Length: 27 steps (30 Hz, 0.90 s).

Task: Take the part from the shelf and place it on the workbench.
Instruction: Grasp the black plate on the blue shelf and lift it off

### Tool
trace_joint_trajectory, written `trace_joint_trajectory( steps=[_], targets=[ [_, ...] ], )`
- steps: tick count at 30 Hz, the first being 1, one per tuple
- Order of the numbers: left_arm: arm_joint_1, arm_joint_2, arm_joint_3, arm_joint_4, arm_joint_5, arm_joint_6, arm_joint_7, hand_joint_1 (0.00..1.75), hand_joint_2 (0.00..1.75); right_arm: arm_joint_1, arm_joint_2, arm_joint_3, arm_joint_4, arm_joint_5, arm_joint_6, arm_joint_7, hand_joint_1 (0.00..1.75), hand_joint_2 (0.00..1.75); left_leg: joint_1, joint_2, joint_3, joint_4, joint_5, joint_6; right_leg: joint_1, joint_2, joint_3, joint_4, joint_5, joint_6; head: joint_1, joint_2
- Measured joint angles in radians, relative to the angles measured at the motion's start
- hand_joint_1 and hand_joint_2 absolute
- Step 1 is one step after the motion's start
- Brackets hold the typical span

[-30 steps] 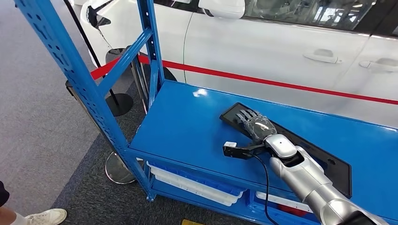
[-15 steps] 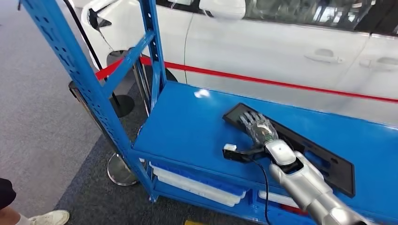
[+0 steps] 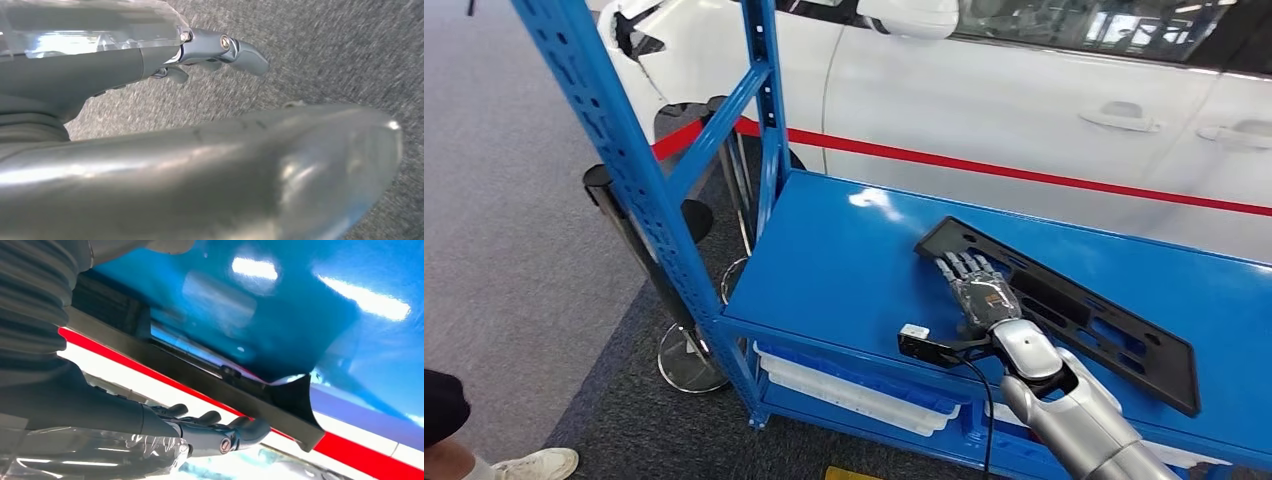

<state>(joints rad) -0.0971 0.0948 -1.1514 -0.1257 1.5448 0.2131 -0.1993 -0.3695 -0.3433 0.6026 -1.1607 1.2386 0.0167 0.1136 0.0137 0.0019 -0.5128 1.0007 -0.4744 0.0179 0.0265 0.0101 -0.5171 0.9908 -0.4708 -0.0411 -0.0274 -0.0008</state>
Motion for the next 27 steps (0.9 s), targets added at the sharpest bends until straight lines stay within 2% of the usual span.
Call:
trace_joint_trajectory(
  steps=[2, 4, 5, 6, 8, 9, 10, 11, 12, 13, 14, 15, 16, 18, 19, 21, 23, 24, 25, 26, 27],
  targets=[
    [-0.003, -0.006, -0.002, 0.0, 0.003, 0.001, 0.0, 0.0, 0.0, 0.003, 0.003, -0.002, -0.006, 0.012, -0.005, -0.017, 0.0, 1.75, 0.003, -0.003, 0.004, -0.007, 0.003, -0.01, 0.004, 0.0, 0.003, -0.015, 0.006, -0.008, 0.002, 0.0],
    [-0.005, -0.01, -0.004, 0.0, 0.004, -0.001, -0.001, 0.0, 0.0, 0.007, 0.01, -0.003, -0.008, 0.014, -0.035, -0.054, 0.0, 1.75, 0.001, -0.003, -0.003, 0.01, -0.01, -0.017, -0.004, -0.005, 0.012, -0.038, 0.024, -0.002, 0.002, 0.0],
    [-0.006, -0.011, -0.005, 0.0, 0.004, -0.002, -0.002, 0.0, 0.0, 0.011, 0.014, -0.003, -0.009, 0.007, -0.059, -0.081, 0.0, 1.75, -0.001, -0.004, -0.018, 0.043, -0.032, -0.02, -0.01, -0.007, 0.015, -0.048, 0.033, 0.001, 0.001, 0.0],
    [-0.006, -0.012, -0.006, 0.0, 0.004, -0.004, -0.002, 0.0, 0.0, 0.019, 0.018, -0.004, -0.012, -0.005, -0.084, -0.113, 0.0, 1.75, 0.0, -0.004, -0.044, 0.099, -0.065, -0.023, -0.015, -0.01, 0.015, -0.054, 0.039, 0.006, 0.0, 0.0],
    [-0.003, -0.014, -0.008, 0.0, 0.004, -0.007, -0.004, 0.0, 0.0, 0.041, 0.023, -0.007, -0.021, -0.03, -0.121, -0.171, 0.0, 1.75, 0.004, -0.003, -0.105, 0.225, -0.125, -0.033, -0.017, -0.011, 0.008, -0.053, 0.04, 0.006, 0.0, 0.0],
    [0.0, -0.015, -0.009, 0.0, 0.004, -0.007, -0.004, 0.0, 0.0, 0.053, 0.026, -0.008, -0.027, -0.038, -0.131, -0.188, 0.0, 1.75, 0.007, -0.003, -0.124, 0.261, -0.133, -0.037, -0.018, -0.01, 0.005, -0.051, 0.039, 0.008, 0.0, 0.0],
    [0.002, -0.015, -0.01, 0.0, 0.004, -0.007, -0.004, 0.0, 0.0, 0.063, 0.028, -0.009, -0.033, -0.042, -0.137, -0.199, 0.0, 1.75, 0.008, -0.003, -0.123, 0.257, -0.117, -0.041, -0.02, -0.01, 0.004, -0.047, 0.037, 0.011, 0.0, 0.0],
    [0.004, -0.015, -0.011, 0.0, 0.004, -0.007, -0.004, 0.0, 0.0, 0.07, 0.03, -0.009, -0.039, -0.05, -0.143, -0.209, 0.0, 1.75, 0.009, -0.003, -0.104, 0.216, -0.085, -0.044, -0.023, -0.009, 0.003, -0.041, 0.034, 0.015, -0.001, 0.0],
    [0.004, -0.014, -0.012, 0.0, 0.004, -0.007, -0.004, 0.0, 0.0, 0.077, 0.033, -0.01, -0.045, -0.066, -0.148, -0.228, 0.0, 1.75, 0.01, -0.002, -0.072, 0.147, -0.045, -0.047, -0.026, -0.009, 0.002, -0.033, 0.028, 0.021, 0.0, 0.0],
    [0.003, -0.015, -0.014, 0.0, 0.004, -0.007, -0.004, 0.0, 0.0, 0.086, 0.035, -0.014, -0.054, -0.102, -0.151, -0.265, 0.0, 1.75, 0.009, -0.001, -0.041, 0.08, -0.018, -0.047, -0.027, -0.01, 0.0, -0.024, 0.022, 0.029, -0.001, 0.0],
    [0.002, -0.015, -0.015, 0.0, 0.005, -0.007, -0.003, 0.0, 0.0, 0.099, 0.038, -0.021, -0.067, -0.161, -0.146, -0.318, 0.0, 1.75, 0.009, -0.003, -0.02, 0.035, -0.003, -0.041, -0.026, -0.01, -0.003, -0.015, 0.015, 0.036, 0.0, 0.0],
    [0.002, -0.015, -0.016, 0.0, 0.006, -0.007, -0.003, 0.0, 0.0, 0.116, 0.042, -0.031, -0.083, -0.235, -0.13, -0.376, 0.0, 1.75, 0.008, -0.004, -0.01, 0.009, 0.001, -0.034, -0.025, -0.011, -0.006, -0.008, 0.011, 0.042, 0.001, 0.0],
    [0.002, -0.016, -0.018, 0.0, 0.007, -0.006, -0.003, 0.0, 0.0, 0.138, 0.047, -0.041, -0.101, -0.313, -0.106, -0.43, 0.0, 1.75, 0.005, -0.007, -0.011, 0.007, -0.003, -0.025, -0.023, -0.012, -0.009, -0.004, 0.009, 0.047, 0.002, 0.0],
    [0.003, -0.016, -0.022, 0.0, 0.01, -0.005, -0.002, 0.0, 0.0, 0.186, 0.058, -0.056, -0.138, -0.437, -0.05, -0.5, 0.0, 1.75, 0.005, -0.009, -0.017, 0.006, 0.002, -0.01, -0.025, -0.013, -0.015, 0.001, 0.008, 0.055, 0.002, 0.0],
    [0.003, -0.016, -0.024, 0.0, 0.011, -0.004, -0.001, 0.0, 0.0, 0.208, 0.063, -0.064, -0.156, -0.492, -0.022, -0.524, 0.0, 1.75, 0.005, -0.01, -0.02, 0.004, 0.005, -0.004, -0.027, -0.013, -0.023, 0.014, -0.002, 0.06, 0.003, 0.0],
    [0.001, -0.017, -0.028, 0.0, 0.012, -0.003, -0.001, 0.0, 0.0, 0.242, 0.072, -0.086, -0.19, -0.604, 0.035, -0.571, 0.0, 1.75, 0.008, -0.009, -0.024, 0.001, 0.01, 0.006, -0.032, -0.012, -0.062, 0.09, -0.05, 0.069, 0.004, 0.0],
    [0.0, -0.017, -0.032, 0.0, 0.013, -0.003, -0.002, 0.0, 0.0, 0.272, 0.085, -0.106, -0.216, -0.711, 0.092, -0.616, 0.0, 1.75, 0.007, -0.008, -0.029, 0.001, 0.01, 0.009, -0.035, -0.011, -0.131, 0.226, -0.111, 0.076, 0.005, 0.0],
    [0.0, -0.017, -0.033, 0.0, 0.013, -0.003, -0.002, 0.0, 0.0, 0.286, 0.093, -0.112, -0.224, -0.761, 0.121, -0.635, 0.0, 1.75, 0.007, -0.008, -0.03, 0.001, 0.009, 0.009, -0.036, -0.011, -0.158, 0.275, -0.123, 0.077, 0.004, 0.0],
    [0.001, -0.018, -0.033, 0.0, 0.014, -0.002, -0.002, 0.0, 0.0, 0.299, 0.102, -0.117, -0.228, -0.817, 0.154, -0.653, 0.0, 1.75, 0.007, -0.009, -0.03, 0.002, 0.009, 0.008, -0.038, -0.012, -0.173, 0.296, -0.117, 0.078, 0.004, 0.0],
    [0.0, -0.019, -0.034, 0.0, 0.014, -0.001, -0.002, 0.0, 0.0, 0.307, 0.111, -0.121, -0.23, -0.872, 0.186, -0.669, 0.0, 1.75, 0.007, -0.01, -0.029, 0.002, 0.008, 0.007, -0.039, -0.012, -0.166, 0.274, -0.091, 0.077, 0.004, 0.0],
    [0.0, -0.021, -0.034, 0.0, 0.014, 0.0, -0.002, 0.0, 0.0, 0.31, 0.121, -0.126, -0.231, -0.92, 0.212, -0.681, 0.0, 1.75, 0.007, -0.011, -0.027, 0.002, 0.006, 0.005, -0.04, -0.011, -0.142, 0.215, -0.05, 0.074, 0.004, 0.0]
  ],
)
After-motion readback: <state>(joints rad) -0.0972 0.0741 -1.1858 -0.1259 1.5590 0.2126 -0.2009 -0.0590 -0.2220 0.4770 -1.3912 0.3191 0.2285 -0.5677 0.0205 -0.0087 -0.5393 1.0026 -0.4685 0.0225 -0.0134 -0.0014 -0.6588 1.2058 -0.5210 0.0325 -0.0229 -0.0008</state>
